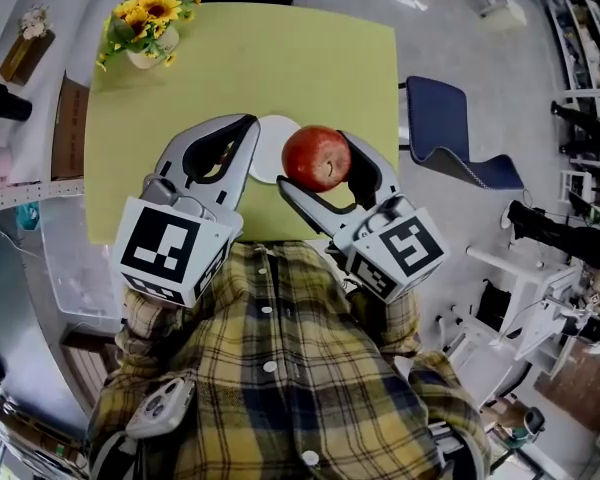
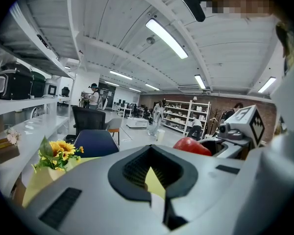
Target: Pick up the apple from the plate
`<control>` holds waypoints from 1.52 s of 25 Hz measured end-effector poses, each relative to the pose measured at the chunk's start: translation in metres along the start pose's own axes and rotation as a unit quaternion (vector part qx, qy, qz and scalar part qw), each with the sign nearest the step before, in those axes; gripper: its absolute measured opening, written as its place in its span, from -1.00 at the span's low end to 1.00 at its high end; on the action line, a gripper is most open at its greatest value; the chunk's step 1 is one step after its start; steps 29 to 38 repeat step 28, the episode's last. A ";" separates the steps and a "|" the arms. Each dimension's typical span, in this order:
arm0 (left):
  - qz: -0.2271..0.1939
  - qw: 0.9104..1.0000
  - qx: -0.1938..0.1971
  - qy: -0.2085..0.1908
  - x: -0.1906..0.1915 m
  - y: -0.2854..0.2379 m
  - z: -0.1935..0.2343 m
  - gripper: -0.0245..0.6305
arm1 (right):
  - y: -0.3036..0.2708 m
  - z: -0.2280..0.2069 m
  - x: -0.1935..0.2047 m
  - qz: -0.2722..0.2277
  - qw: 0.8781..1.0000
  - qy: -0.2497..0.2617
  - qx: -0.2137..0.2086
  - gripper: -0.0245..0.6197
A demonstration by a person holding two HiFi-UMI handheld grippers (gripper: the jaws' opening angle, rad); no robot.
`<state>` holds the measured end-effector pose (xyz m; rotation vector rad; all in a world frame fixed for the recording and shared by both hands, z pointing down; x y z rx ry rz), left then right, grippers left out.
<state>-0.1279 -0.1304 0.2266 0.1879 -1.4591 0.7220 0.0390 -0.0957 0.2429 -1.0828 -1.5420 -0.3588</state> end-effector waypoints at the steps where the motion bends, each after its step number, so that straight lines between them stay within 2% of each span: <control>1: 0.001 1.000 -0.001 0.000 -0.001 -0.001 0.000 -0.91 | -0.001 -0.001 -0.001 -0.002 1.000 -0.001 -0.001 0.28; 15: 0.012 1.000 -0.013 0.009 0.002 0.000 0.005 -0.91 | -0.004 -0.005 0.000 0.011 1.000 -0.002 -0.003 0.28; 38: 0.017 1.000 -0.010 0.013 0.010 -0.001 0.004 -0.91 | -0.005 -0.008 0.008 0.021 1.000 -0.010 -0.001 0.28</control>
Point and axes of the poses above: the fingertips, and each gripper's own axes: y backward along the fingers, z to its left, x out of its underside, the point moved 8 cm from there along y, backward along the fingers, and after that the axes turned 12 degrees about -x, right-handed, at the moved point
